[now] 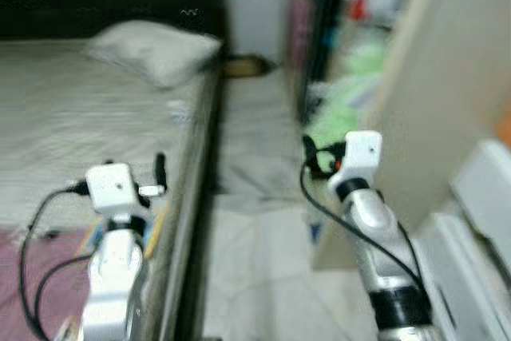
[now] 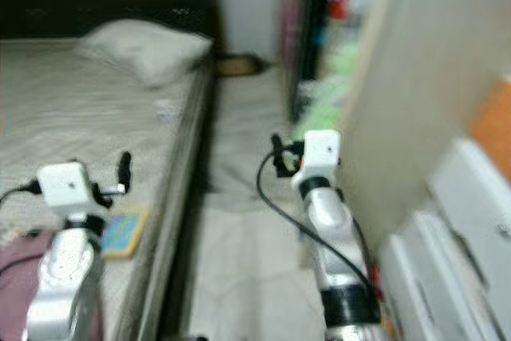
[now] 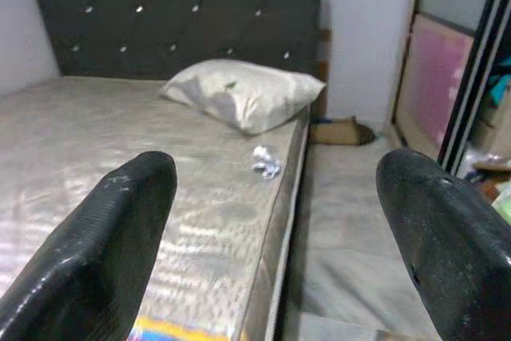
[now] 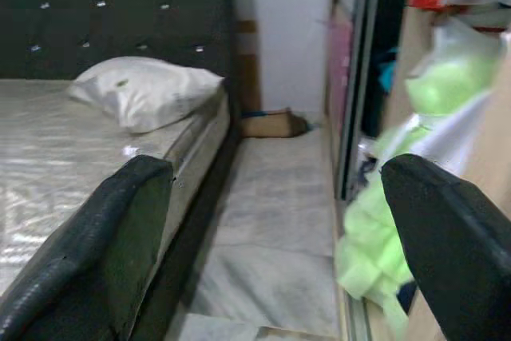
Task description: Clean up the room
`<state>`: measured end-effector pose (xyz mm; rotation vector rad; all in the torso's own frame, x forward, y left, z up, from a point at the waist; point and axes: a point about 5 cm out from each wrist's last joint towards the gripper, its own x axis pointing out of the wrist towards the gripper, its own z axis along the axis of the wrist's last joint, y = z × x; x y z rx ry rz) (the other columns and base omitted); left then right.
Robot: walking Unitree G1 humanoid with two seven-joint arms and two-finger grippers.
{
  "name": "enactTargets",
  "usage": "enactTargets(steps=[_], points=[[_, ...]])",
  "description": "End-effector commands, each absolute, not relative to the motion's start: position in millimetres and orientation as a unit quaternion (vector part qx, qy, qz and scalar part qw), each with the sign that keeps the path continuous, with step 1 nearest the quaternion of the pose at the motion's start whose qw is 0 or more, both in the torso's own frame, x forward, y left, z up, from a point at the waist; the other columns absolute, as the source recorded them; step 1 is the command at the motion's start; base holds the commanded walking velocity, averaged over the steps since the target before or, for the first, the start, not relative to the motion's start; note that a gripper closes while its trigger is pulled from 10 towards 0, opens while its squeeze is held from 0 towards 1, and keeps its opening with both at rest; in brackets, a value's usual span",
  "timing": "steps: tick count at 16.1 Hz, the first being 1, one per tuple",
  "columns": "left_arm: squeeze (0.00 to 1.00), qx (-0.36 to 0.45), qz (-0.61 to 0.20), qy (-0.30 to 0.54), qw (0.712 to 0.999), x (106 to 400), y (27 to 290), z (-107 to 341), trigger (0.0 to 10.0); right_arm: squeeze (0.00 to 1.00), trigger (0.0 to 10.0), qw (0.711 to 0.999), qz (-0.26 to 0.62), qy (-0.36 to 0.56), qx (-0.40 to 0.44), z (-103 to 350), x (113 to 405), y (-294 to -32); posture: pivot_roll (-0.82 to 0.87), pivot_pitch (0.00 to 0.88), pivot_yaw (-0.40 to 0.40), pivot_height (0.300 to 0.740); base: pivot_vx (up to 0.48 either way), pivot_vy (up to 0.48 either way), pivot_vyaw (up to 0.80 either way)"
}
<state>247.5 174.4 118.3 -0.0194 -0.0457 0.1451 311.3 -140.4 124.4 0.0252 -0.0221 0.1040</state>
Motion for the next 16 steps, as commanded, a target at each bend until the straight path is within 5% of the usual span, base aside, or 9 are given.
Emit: enactTargets(steps=[1,16], points=[[0.0,-0.004,0.072,-0.028,0.997,247.9,176.8,120.5,10.0,0.0,10.0,0.998,0.051,-0.018,0.017,128.2,313.2,-140.2,-0.04,0.002,-0.013,0.74,0.0,0.0,0.79],[0.0,0.035,0.076,-0.024,0.996,250.7,174.7,120.3,10.0,0.0,10.0,0.998,0.057,-0.023,0.026,129.6,315.9,-139.6,-0.04,0.0,-0.015,0.74,0.0,0.0,0.79]])
